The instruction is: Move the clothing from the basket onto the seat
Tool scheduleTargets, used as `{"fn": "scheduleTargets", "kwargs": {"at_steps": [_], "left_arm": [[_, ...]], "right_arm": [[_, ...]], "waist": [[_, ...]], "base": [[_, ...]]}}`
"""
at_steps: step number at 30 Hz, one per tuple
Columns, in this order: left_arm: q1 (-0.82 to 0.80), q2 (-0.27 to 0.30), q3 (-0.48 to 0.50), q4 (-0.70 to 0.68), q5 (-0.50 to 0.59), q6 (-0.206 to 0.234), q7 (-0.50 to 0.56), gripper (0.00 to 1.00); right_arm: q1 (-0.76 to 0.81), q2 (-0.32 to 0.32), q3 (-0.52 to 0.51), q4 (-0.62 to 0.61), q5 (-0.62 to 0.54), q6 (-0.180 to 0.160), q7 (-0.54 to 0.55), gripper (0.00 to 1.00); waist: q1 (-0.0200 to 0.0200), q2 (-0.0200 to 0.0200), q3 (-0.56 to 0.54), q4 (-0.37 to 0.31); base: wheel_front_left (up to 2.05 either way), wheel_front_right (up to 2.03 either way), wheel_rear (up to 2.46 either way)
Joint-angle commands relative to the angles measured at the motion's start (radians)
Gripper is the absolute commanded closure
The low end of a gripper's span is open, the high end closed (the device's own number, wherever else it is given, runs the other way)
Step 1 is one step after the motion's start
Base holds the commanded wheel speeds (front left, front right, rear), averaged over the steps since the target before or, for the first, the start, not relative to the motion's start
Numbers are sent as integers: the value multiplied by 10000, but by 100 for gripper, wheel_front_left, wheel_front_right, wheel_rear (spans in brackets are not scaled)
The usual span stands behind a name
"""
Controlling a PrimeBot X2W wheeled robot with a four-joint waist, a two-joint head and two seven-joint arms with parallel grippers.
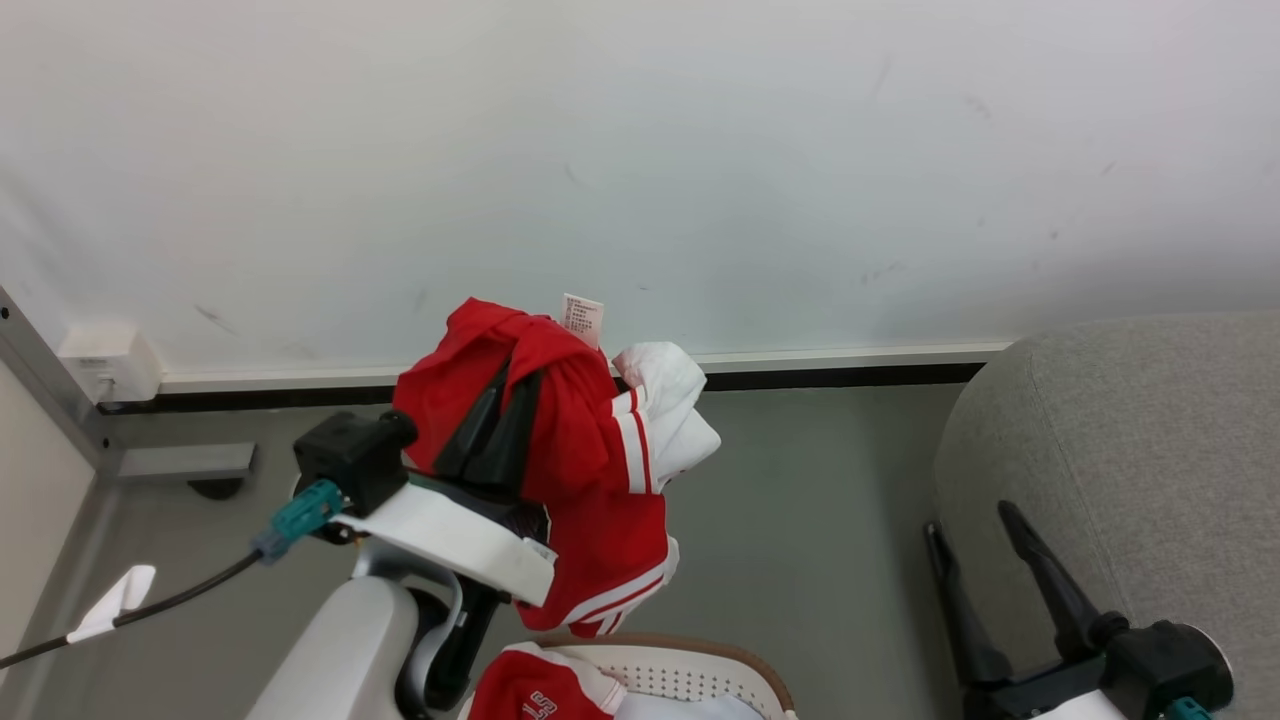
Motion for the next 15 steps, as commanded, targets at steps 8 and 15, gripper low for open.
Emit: {"fn": "scheduleTargets", "kwargs": {"at_steps": [8, 15], "left_arm": [[47, -41, -227, -209, 8, 23, 139, 100], [-77, -389, -857, -141, 137, -165, 188, 100]], "right_arm": [[-785, -344, 1873, -204, 98, -21, 10, 0], [-2019, -606, 3814, 1045, 505, -21, 10, 0]], "waist": [[0, 0, 21, 236], [0, 0, -40, 874]], "base": [[0, 0, 0], [0, 0, 0]]}}
